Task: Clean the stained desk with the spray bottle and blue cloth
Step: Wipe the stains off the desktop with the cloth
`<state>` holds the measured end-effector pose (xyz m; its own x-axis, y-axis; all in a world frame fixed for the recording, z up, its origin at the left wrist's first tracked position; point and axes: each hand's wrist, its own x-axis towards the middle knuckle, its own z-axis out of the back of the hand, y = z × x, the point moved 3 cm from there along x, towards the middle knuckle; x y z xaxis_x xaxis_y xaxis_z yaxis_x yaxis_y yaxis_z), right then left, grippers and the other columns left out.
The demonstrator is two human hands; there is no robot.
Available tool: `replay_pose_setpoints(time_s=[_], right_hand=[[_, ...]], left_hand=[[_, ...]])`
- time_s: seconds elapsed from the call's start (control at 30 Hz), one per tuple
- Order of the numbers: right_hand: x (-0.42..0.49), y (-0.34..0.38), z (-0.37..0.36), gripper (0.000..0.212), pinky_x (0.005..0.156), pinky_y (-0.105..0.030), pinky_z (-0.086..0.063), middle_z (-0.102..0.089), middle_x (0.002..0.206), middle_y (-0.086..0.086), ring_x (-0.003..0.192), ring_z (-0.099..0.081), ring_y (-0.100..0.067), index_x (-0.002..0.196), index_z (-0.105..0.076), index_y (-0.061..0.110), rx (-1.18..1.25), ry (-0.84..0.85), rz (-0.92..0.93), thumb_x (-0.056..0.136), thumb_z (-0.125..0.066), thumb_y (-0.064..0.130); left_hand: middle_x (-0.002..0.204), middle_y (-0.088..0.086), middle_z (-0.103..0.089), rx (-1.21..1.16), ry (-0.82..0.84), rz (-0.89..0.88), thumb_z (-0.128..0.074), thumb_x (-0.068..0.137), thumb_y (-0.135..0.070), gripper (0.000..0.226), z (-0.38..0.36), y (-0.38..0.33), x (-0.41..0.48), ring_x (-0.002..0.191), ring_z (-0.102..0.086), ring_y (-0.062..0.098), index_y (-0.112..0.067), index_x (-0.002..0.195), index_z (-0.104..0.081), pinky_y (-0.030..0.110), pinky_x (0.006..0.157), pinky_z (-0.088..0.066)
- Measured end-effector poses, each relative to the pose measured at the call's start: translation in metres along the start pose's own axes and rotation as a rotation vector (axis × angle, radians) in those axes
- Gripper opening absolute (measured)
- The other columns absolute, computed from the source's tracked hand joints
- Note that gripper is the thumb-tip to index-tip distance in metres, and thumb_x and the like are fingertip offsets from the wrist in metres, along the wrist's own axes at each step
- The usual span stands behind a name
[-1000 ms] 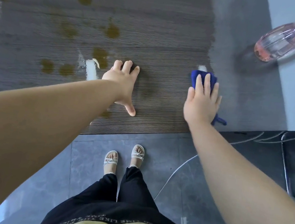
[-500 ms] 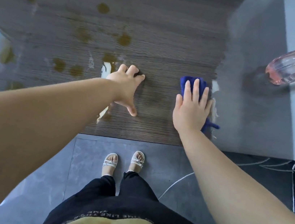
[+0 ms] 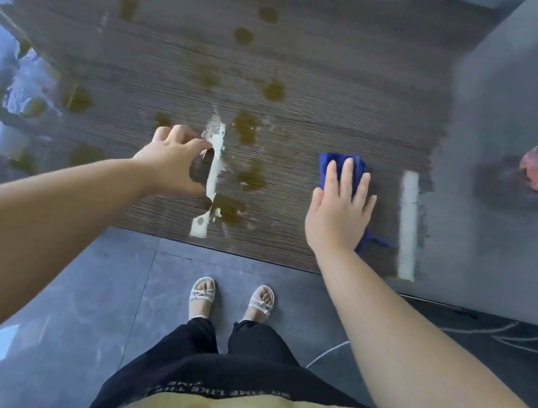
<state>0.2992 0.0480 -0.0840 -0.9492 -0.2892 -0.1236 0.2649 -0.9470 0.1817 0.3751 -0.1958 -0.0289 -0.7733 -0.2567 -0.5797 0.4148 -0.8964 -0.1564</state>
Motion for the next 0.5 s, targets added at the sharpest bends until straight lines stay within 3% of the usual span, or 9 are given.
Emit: replay_pose_setpoints(time_s=[0.07, 0.17, 0.23, 0.3, 0.4, 0.47, 0.5], right_hand=[[-0.023, 0.026, -0.009, 0.049, 0.113, -0.054, -0.016, -0.020, 0.157, -0.001, 0.143, -0.016, -0.034, 0.148, -0.028, 0.024, -0.032, 0.026, 0.156, 0.099, -0.032, 0.033], [-0.050, 0.029, -0.013, 0.049, 0.109, -0.054, -0.027, -0.031, 0.153, -0.001, 0.140, -0.028, -0.034, 0.143, -0.038, 0.023, -0.135, 0.113, 0.544, 0.096, -0.028, 0.033], [-0.044, 0.011, -0.008, 0.049, 0.106, -0.055, -0.030, -0.034, 0.152, -0.001, 0.137, -0.033, -0.033, 0.141, -0.041, 0.024, -0.172, 0.130, 0.638, 0.095, -0.028, 0.033], [-0.027, 0.002, -0.003, 0.048, 0.107, -0.057, -0.031, -0.031, 0.153, -0.001, 0.138, -0.030, -0.034, 0.142, -0.039, 0.023, -0.147, 0.106, 0.459, 0.097, -0.029, 0.032], [-0.005, 0.020, -0.004, 0.050, 0.115, -0.053, -0.015, -0.012, 0.159, 0.001, 0.145, -0.009, -0.031, 0.149, -0.022, 0.025, -0.049, 0.028, -0.003, 0.101, -0.031, 0.031], [-0.005, 0.057, -0.010, 0.052, 0.115, -0.052, -0.010, -0.009, 0.159, 0.000, 0.145, -0.006, -0.032, 0.150, -0.018, 0.025, -0.040, 0.020, -0.082, 0.100, -0.031, 0.033], [-0.011, 0.076, -0.015, 0.052, 0.114, -0.052, -0.012, -0.012, 0.159, -0.001, 0.144, -0.009, -0.033, 0.149, -0.020, 0.024, -0.046, 0.026, -0.004, 0.100, -0.031, 0.034]], left_hand=[[0.150, 0.004, -0.014, 0.019, 0.033, -0.007, -0.075, 0.069, -0.045, 0.098, -0.005, 0.012, -0.004, 0.138, -0.008, 0.031, -0.030, 0.148, -0.019, 0.048, 0.108, -0.029], [0.152, 0.002, -0.008, 0.073, 0.084, -0.030, -0.081, 0.054, -0.058, 0.120, -0.009, 0.024, -0.007, 0.139, -0.004, 0.031, -0.032, 0.149, -0.011, 0.048, 0.108, -0.030], [0.152, 0.001, -0.006, 0.126, 0.097, -0.059, -0.081, 0.050, -0.062, 0.127, -0.009, 0.026, -0.007, 0.139, -0.004, 0.030, -0.032, 0.149, -0.008, 0.048, 0.106, -0.033], [0.153, 0.001, -0.005, 0.186, 0.092, -0.082, -0.081, 0.048, -0.064, 0.131, -0.009, 0.030, -0.007, 0.139, -0.004, 0.029, -0.031, 0.150, -0.005, 0.047, 0.106, -0.037], [0.155, 0.003, -0.003, 0.287, 0.054, -0.107, -0.081, 0.045, -0.066, 0.138, -0.016, 0.029, -0.006, 0.140, -0.006, 0.029, -0.029, 0.150, 0.000, 0.044, 0.107, -0.036], [0.156, 0.003, -0.003, 0.296, 0.043, -0.109, -0.081, 0.044, -0.067, 0.139, -0.018, 0.029, -0.006, 0.140, -0.007, 0.029, -0.029, 0.150, 0.000, 0.043, 0.108, -0.033], [0.156, 0.003, -0.003, 0.299, 0.045, -0.110, -0.081, 0.044, -0.067, 0.139, -0.018, 0.029, -0.006, 0.140, -0.008, 0.030, -0.029, 0.150, 0.000, 0.043, 0.108, -0.033]])
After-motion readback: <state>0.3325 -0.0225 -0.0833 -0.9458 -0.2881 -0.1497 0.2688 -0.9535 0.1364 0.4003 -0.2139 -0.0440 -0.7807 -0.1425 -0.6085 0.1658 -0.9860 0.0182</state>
